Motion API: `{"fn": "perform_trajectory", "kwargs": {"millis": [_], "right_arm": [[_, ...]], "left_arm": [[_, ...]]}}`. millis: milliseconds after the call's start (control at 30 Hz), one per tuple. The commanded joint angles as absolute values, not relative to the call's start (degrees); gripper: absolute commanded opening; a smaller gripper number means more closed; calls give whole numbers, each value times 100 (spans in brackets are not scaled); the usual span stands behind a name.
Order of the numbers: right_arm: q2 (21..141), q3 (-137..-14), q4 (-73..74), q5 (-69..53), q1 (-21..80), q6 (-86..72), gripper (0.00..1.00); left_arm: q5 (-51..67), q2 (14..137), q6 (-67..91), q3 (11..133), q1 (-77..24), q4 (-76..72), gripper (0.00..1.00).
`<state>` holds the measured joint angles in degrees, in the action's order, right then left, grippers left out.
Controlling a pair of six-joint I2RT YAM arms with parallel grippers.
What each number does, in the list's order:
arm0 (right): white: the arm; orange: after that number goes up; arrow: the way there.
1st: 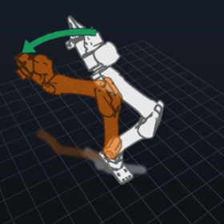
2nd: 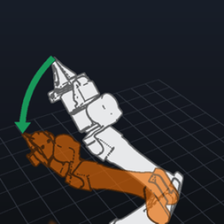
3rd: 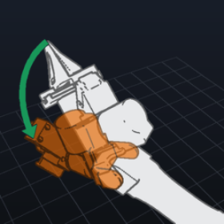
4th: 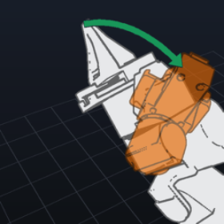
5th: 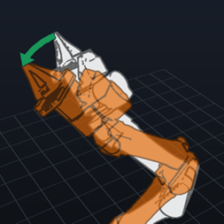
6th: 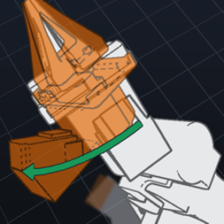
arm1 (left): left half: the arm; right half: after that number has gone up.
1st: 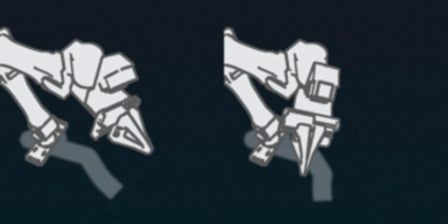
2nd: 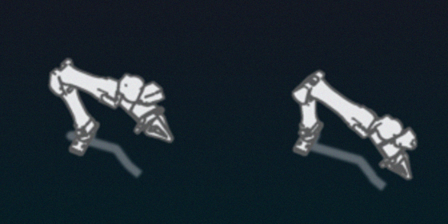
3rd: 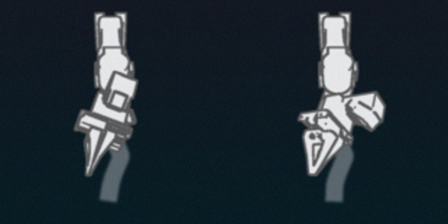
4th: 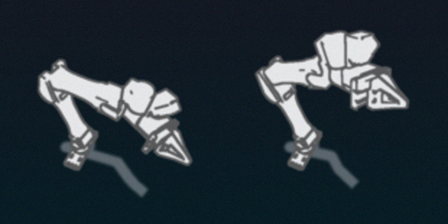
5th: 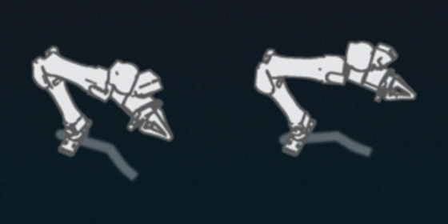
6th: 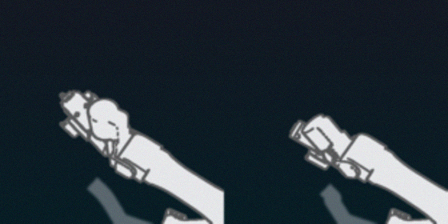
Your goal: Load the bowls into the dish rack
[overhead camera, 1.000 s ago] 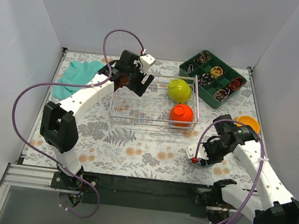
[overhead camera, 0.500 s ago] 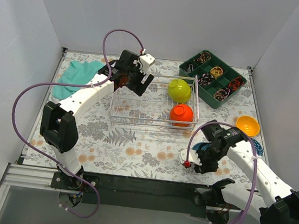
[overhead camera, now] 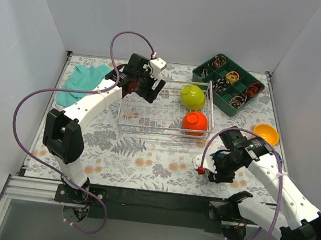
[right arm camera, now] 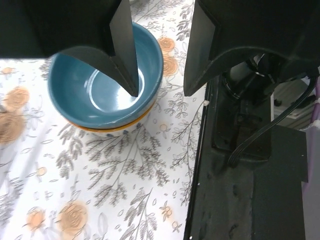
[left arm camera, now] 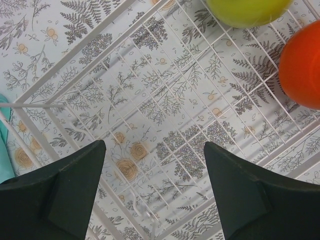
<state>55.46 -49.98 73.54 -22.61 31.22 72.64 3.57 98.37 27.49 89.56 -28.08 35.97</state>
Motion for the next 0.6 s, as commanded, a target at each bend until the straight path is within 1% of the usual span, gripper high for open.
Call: {"fn": "perform_trajectory", "kwargs": {"millis": [0,167,400,567], "right_arm": [[5625,-4667,7453,-2030,3146,7110,52],[5844,-4553,7287,-1855,3146,6839,54],[5871,-4588,7041,-1811,3146,6803,54],[5757,-4343,6680,-1477,3146,6715,54]], "left_arm": [[501,9677,2786,9044,-2777,3577,80],[501,9677,2813,9044,-2777,3577,80],[527,9659,2839,9009,-2786,3595,80],[536,9694,2856,9017,-2786,3577,80]]}}
